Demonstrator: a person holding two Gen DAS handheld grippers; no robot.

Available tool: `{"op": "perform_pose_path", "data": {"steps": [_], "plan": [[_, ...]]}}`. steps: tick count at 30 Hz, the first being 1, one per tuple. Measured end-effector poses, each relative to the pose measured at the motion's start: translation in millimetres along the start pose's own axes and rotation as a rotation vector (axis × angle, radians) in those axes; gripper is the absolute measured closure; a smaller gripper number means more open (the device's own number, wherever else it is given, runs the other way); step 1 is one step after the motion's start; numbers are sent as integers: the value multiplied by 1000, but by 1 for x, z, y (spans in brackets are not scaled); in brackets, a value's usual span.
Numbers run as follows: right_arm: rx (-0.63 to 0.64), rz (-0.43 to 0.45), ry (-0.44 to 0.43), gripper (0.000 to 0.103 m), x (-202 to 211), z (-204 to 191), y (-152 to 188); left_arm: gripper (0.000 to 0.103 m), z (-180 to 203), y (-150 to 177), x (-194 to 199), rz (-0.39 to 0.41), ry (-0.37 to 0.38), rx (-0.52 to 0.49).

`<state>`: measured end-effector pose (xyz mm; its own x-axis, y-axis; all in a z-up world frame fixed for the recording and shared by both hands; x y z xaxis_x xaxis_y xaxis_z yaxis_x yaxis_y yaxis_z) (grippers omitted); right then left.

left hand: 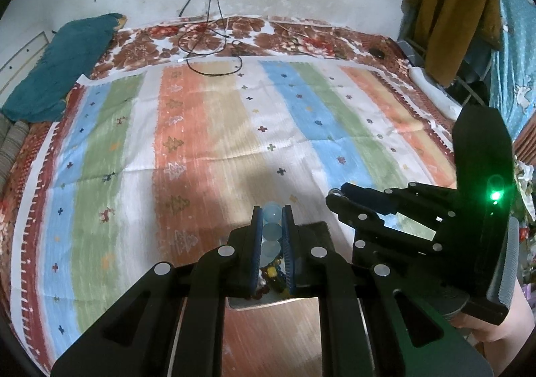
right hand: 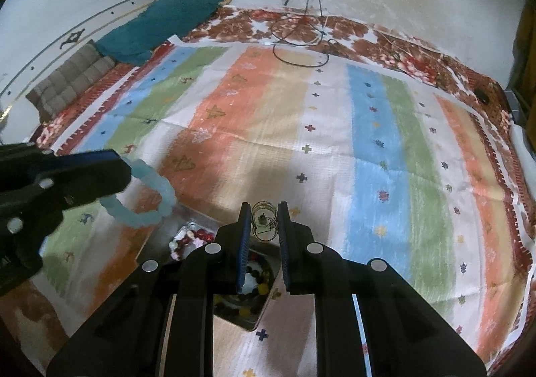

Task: Organize jewelry
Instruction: 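Carry the light blue bracelet and gold charm over the tin with both tools, then open both tools to drop the bracelet and charm into the tin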

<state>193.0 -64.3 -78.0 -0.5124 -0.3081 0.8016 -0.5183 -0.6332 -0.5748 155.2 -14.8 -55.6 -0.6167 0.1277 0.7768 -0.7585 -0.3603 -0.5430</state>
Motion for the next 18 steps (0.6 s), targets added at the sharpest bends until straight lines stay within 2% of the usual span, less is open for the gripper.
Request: {"op": "perform_pose_path", "data": {"steps": [11,18], "plan": [[18,-2,-38,86,13,-20,14,92,2,12,11,13,10,-13],[19,-11,-69,85,8,-26,16,90,-4,12,10,7,-5,19]]}}
Point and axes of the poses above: each gripper's, at about its wrist camera, not at the fingertips, and x roughly against the way its jaws point, z to its right, y to its underside, the point moved 9 cm from there along -x, roughly the way its jaws point, and after that the axes turned 15 degrees about x, right-handed, at the moved point
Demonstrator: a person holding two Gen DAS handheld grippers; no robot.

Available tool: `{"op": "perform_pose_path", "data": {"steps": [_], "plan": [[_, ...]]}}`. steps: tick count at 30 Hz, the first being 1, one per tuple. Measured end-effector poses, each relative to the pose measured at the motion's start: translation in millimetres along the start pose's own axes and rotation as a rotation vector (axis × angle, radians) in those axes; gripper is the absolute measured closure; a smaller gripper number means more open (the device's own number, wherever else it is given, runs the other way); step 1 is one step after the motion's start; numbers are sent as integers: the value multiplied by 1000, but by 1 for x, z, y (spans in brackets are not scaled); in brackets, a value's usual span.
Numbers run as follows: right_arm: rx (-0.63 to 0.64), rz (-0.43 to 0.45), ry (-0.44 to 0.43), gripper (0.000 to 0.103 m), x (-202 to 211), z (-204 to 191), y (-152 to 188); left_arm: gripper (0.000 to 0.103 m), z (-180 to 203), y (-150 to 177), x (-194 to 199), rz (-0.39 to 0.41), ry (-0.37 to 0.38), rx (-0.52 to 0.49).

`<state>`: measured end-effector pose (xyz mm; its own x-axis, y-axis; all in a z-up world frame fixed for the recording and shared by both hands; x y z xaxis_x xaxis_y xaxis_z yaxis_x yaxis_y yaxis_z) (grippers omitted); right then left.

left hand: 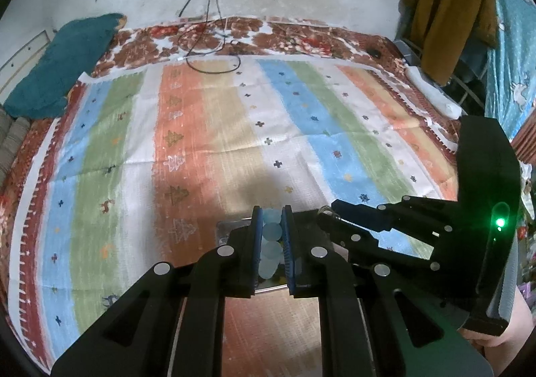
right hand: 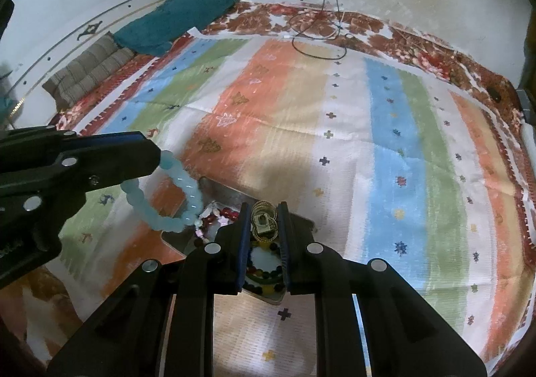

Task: Organize jewelry
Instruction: 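Open both tools to drop the bracelet and charm into the tin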

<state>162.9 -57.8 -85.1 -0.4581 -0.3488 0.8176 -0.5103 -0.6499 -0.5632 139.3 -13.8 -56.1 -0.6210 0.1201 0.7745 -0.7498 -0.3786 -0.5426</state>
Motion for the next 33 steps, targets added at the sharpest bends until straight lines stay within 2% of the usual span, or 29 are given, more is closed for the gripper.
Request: {"op": "perform_pose_path", "data": {"steps": [2,3,4,8,10,14,20,27,33], "plan": [[3,-6,1,75,-1,-1,1,74,-7,-4,-5,-1,-19,31],[3,-5,5,68,-1,-1,1,73,-11,-5,-6,-3,-27,43],[3,-3,9,66,0,0,1,73,-12,-5,-6,-4,-29,48],[-23,-2,14,65,5,6,4,68,-16,-6,-1,-1,-22,58],[-40,-2,16,58,9,9,8,65,-18,-3,2,-3,-17,63],[-57,17,16,52,22,10,14,56,-17,7,8,-7,-11,36],[-67,51,10,43,39,7,21,49,-18,25,16,-7,-13,11],[-61,72,-10,41,53,0,30,41,-25,38,23,-8,-14,17],[-43,88,-8,34,62,-6,38,37,-27,44,28,4,-17,12]]}}
Point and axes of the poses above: each gripper's, at about its wrist camera, not at the fingertips, and x roughly against the way its jaws point, z to its right, y to its underside, the point moved 9 cm from there along -x, roughly the way its jaws point, and after that the axes turned 15 degrees about x, right-handed, at the moved point
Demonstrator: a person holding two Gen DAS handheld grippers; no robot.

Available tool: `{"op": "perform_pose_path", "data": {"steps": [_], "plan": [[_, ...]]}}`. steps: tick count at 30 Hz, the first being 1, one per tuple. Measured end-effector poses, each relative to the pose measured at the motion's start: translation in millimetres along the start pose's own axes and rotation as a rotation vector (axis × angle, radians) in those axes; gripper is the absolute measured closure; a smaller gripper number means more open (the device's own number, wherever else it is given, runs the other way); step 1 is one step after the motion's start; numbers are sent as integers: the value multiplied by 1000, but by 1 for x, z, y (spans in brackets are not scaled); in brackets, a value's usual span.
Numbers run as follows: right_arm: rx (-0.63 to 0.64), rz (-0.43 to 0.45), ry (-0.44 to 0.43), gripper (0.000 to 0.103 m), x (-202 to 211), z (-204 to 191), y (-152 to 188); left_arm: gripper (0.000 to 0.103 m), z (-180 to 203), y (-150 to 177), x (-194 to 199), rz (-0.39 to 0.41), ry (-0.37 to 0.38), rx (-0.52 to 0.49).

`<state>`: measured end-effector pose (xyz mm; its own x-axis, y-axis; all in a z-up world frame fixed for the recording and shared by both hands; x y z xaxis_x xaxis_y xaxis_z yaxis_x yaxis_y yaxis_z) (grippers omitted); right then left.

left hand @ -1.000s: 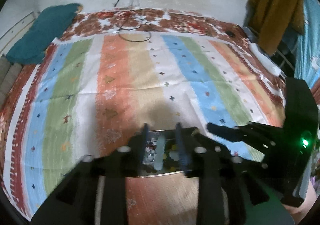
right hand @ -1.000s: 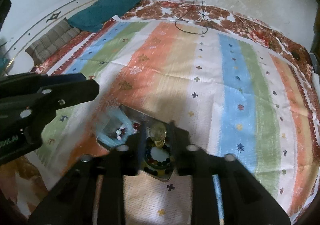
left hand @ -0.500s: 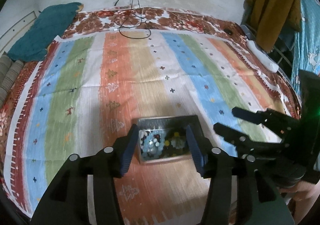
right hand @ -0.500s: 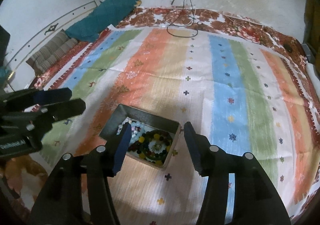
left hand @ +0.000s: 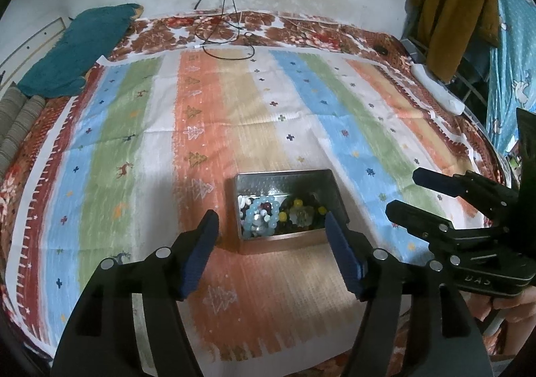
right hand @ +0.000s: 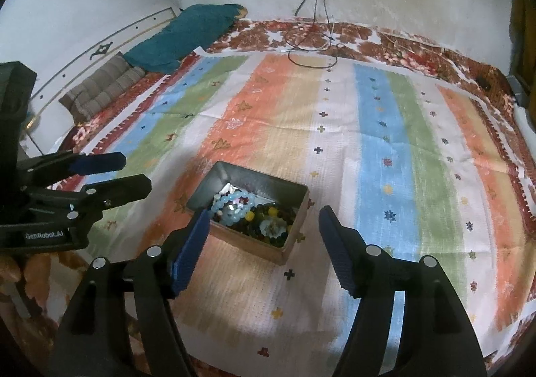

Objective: Organize jewelry

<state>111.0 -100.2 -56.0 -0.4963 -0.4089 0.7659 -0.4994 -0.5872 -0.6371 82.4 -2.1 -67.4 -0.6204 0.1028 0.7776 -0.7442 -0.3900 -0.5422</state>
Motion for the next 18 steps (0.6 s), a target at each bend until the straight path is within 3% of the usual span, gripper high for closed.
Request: {"op": "perform_pose_path", "data": {"steps": [10,18], "plan": [[17,36,3,25,15,-8,5,24,-1,13,12,30,-3,-15],[9,70,4,12,27,-10,8,6,2,24,25,84,-2,-44]]}}
Point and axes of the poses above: each gripper's, at about its wrist camera, not at the fingertips, and x roughly against the way its jaws point, z to its right, y to its underside, the point moved 9 cm from there along -x, roughly the way its jaws point, and after that the axes turned 15 degrees about x, right-handed, at the moved point
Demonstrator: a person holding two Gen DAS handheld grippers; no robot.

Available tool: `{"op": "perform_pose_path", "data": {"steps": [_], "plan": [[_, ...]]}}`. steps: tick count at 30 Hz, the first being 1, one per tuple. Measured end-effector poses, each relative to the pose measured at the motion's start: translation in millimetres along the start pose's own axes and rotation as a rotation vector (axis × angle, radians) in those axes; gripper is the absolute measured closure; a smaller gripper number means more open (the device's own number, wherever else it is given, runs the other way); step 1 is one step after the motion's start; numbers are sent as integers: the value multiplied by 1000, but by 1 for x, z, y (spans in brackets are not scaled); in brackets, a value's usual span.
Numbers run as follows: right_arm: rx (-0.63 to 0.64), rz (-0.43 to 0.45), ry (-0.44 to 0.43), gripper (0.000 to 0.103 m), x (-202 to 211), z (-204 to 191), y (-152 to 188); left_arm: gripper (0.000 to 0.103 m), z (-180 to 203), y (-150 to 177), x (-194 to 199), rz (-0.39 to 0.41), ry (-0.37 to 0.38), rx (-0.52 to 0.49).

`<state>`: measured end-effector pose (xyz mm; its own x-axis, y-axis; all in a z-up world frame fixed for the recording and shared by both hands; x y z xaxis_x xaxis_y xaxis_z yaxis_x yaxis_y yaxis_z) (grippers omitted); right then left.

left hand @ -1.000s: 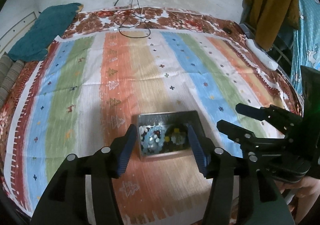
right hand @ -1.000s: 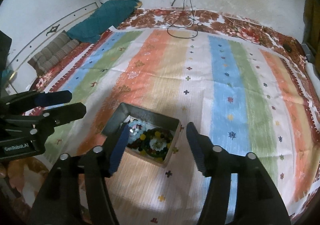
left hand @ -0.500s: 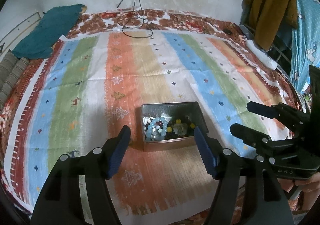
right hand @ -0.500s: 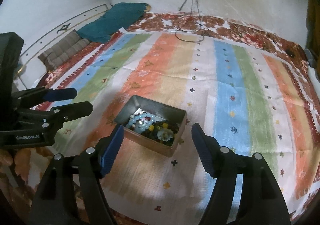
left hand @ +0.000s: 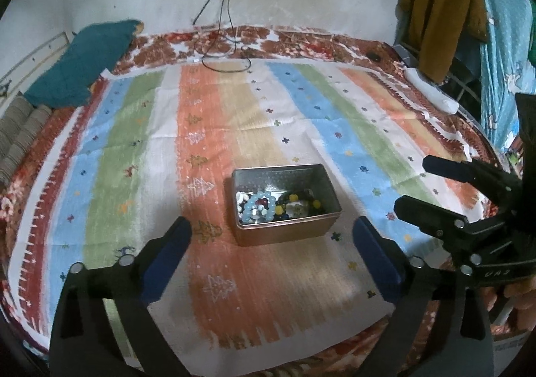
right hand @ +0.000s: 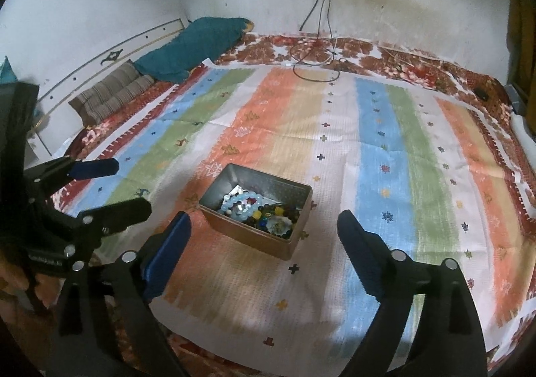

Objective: Organize jewelry

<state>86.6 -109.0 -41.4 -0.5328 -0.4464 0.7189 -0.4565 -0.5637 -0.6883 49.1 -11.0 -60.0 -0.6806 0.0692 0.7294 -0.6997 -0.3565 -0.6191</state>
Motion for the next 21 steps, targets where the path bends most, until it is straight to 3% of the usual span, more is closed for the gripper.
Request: {"op": "perform_pose_path", "data": {"steps": [6,21], "plan": [[6,11,4,7,6,-2,2,6,1,1,6,31,-20,-19],[-2,18,-1,6,10,-3,4,6,-3,-2,11,58,-46,-24]]}}
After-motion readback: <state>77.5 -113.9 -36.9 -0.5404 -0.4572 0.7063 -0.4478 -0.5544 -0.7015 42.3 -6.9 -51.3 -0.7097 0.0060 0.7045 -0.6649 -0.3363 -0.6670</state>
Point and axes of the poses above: each gripper's, at about its wrist camera, not at the fingertips, and x roughly against the way its jaws point, z to its right, y to its underside, the point moved 9 cm from there along -x, roughly the way its jaws point, and after that the axes turned 15 degrees about x, right-handed, at the moved point
